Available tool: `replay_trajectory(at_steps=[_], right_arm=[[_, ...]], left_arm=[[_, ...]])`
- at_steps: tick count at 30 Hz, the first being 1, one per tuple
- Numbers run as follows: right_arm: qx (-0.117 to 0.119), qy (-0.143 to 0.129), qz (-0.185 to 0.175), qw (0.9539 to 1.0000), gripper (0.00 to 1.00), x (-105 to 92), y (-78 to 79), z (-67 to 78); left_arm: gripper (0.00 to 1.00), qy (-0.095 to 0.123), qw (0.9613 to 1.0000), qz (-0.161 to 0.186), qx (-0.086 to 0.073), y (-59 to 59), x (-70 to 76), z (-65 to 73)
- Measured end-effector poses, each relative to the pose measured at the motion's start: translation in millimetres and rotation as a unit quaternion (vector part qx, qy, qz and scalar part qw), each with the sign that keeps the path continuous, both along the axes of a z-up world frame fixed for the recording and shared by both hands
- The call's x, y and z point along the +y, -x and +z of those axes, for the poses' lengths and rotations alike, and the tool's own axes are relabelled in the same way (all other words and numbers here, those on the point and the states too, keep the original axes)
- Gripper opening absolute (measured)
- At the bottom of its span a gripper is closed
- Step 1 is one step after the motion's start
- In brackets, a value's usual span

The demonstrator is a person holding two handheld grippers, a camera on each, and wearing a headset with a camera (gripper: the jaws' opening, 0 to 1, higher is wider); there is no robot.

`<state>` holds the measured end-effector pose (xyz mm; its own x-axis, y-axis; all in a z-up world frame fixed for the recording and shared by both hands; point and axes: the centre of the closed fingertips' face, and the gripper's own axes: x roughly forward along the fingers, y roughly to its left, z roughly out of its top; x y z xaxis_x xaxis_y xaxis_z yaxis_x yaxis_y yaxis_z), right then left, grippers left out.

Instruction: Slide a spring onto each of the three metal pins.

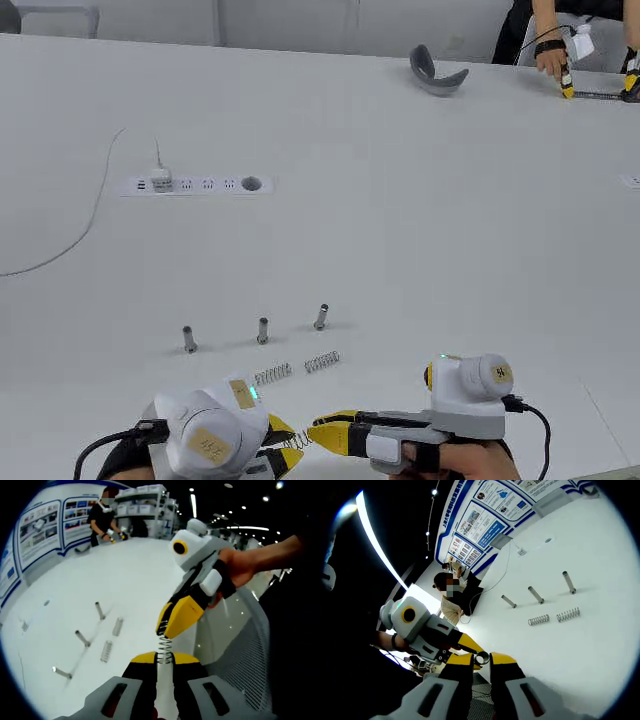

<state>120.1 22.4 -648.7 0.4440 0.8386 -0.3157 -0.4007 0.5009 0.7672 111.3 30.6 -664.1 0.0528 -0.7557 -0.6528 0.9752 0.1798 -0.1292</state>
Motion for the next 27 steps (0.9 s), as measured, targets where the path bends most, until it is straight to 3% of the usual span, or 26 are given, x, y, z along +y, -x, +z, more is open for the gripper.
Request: replay_trajectory(at_steps=[5,13,16,18,22,27], right_arm=[[-0.003,0.000,0.005,1.0000,0.12,1.4,1.9,3.3],[-0.013,0.016,0.008,0.9998,0.12,-4.8,-2.0,10.5],[-0.022,0.030,0.015,0.9992,0.12,-6.6,-5.5,15.9],[-0.029,0.041,0.026,0.9984,0.12,-7.8,-8.1,22.1],[-0.055,0.084,0.068,0.9926,0.12,-8.9,-10.7,32.9],[-0.073,0.113,0.101,0.9858,0.12,-7.0,-12.2,42.8]], left_arm=[[0.10,-0.003,0.9998,-0.012,-0.012,1.0,-1.5,1.0],[0.10,0.009,0.9997,-0.017,-0.017,-2.5,-7.7,7.6],[0.10,0.020,0.9997,-0.011,-0.012,-7.6,-10.0,12.2],[0.10,0.034,0.9994,-0.011,0.000,-8.2,-12.4,17.6],[0.10,0.053,0.9983,-0.022,-0.001,-12.7,-15.7,27.7],[0.10,0.071,0.9967,-0.037,0.004,-13.6,-19.8,37.4]])
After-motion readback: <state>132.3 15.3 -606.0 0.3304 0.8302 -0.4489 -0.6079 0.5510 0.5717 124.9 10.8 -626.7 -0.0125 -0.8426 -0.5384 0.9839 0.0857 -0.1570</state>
